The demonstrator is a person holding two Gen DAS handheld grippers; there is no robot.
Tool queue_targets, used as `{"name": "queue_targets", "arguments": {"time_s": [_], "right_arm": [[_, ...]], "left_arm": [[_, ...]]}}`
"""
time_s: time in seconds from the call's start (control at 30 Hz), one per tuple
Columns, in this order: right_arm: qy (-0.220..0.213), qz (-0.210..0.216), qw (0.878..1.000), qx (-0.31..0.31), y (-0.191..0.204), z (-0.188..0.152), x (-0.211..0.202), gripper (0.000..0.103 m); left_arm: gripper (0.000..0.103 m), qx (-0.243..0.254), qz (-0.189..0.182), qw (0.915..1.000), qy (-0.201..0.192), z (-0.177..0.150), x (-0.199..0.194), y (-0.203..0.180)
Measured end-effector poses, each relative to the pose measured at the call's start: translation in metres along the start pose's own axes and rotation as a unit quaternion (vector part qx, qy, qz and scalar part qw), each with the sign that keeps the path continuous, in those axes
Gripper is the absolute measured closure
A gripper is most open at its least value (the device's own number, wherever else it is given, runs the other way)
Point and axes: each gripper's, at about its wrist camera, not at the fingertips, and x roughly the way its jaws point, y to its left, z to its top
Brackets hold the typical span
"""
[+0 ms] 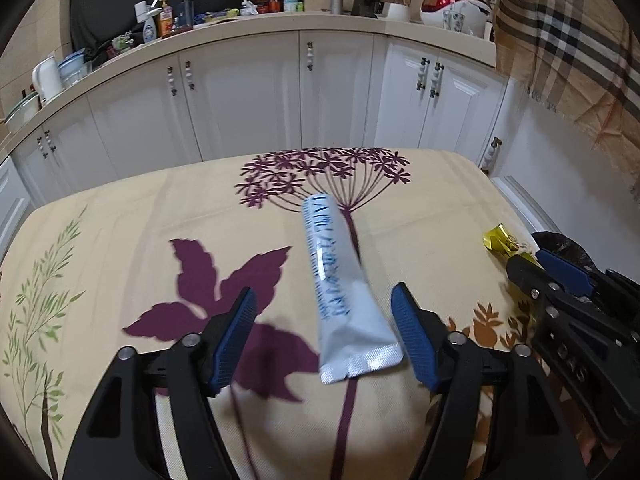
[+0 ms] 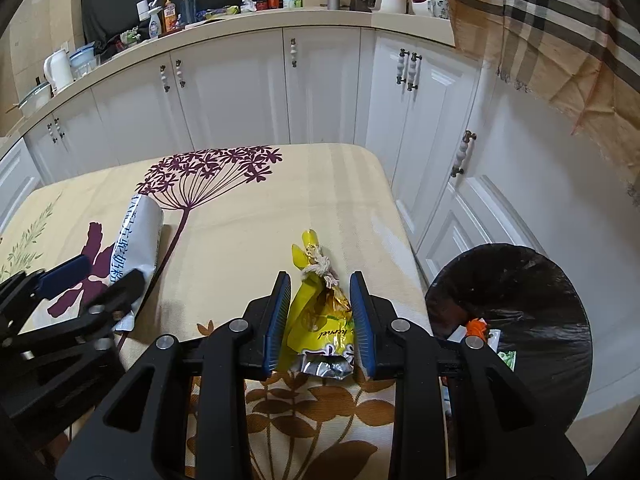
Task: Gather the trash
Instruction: 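Grasp the silver-white tube with the left tool, then carry the yellow wrapper and silver-white tube over the black bin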
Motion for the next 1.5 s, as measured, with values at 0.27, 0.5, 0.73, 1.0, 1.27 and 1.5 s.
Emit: {"name": "queue_targets", "arguments": {"time_s": [0.27,0.5,0.73,1.0,1.27,1.5], "right_arm": [[-0.003,0.004,1.000,0.000,-0.001,-0.001,-0.001,0.073],[-0.004,0.005,1.000,0.000,0.000,-0.002,-0.004,0.073],[-0.010,0.005,1.000,-0.002,0.006,-0.005,-0.013,0.073],[-0.017,0.006,1.000,-0.002,0.010,-0.014,-0.030,0.083],[-0.015,0.011,1.000,-0.004,0.010,-0.023,-0.040,0.083],[-0.018,0.009,1.000,-0.003,0.011,-0.023,-0.040,0.061]], "left_arm": [[0.050,0.000,0.000,0.9998,0.022,0.000,0.016,0.000],[0.070,0.006,-0.007,0.9998,0.016,-0.002,0.010,0.000],[0.073,0.015,-0.003,0.9999,-0.002,-0.009,-0.007,0.002],[0.073,0.014,0.001,0.9997,-0.018,-0.017,-0.030,0.008],[0.073,0.014,0.004,0.9996,-0.023,-0.029,-0.044,0.010],[0.073,0.007,0.016,0.9996,-0.023,-0.033,-0.047,0.018]]}}
